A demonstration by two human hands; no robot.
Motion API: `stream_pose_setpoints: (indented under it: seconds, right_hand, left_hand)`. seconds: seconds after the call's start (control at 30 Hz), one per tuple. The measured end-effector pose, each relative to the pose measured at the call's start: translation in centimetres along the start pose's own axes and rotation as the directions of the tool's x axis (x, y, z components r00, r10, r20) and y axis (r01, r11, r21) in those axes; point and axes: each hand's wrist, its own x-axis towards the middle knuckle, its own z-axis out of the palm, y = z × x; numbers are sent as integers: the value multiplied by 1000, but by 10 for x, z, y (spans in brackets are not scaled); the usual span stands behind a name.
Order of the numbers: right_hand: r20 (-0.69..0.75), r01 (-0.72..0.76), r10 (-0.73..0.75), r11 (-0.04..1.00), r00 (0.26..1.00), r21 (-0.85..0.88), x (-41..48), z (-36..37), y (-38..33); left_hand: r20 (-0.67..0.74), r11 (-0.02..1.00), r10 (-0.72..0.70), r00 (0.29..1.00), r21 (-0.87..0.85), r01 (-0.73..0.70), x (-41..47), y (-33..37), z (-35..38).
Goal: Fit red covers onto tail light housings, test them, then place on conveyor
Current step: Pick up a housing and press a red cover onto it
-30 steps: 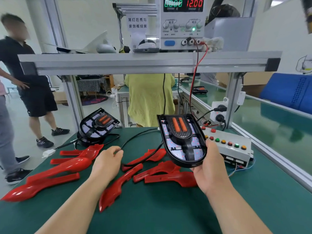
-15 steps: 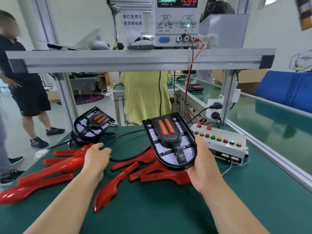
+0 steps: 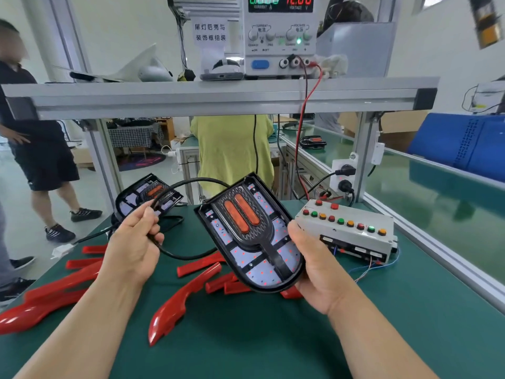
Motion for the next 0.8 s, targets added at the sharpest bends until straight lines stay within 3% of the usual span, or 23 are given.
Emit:
stream_pose_setpoints:
  seconds: [0.23,0.4,0.53,0.8]
  right_hand:
    - [75,17,-14,999,997,-39,-3,0,0]
    - [-14,67,-68,997,998,-41,-2,4,0]
    - [9,107,-107,990,994,-88,-9,15,-7]
    - [151,40,-47,998,987,53,-7,7,-3]
  left_hand:
    - [111,995,-42,993,-90,52,-1,3,-8]
    - [171,960,-105,980,-239,145,-5,5,-9]
    - [239,925,-167,957,-297,235,-9,5,-9]
    - [283,920,-226,932,-253,300,-21,3,7]
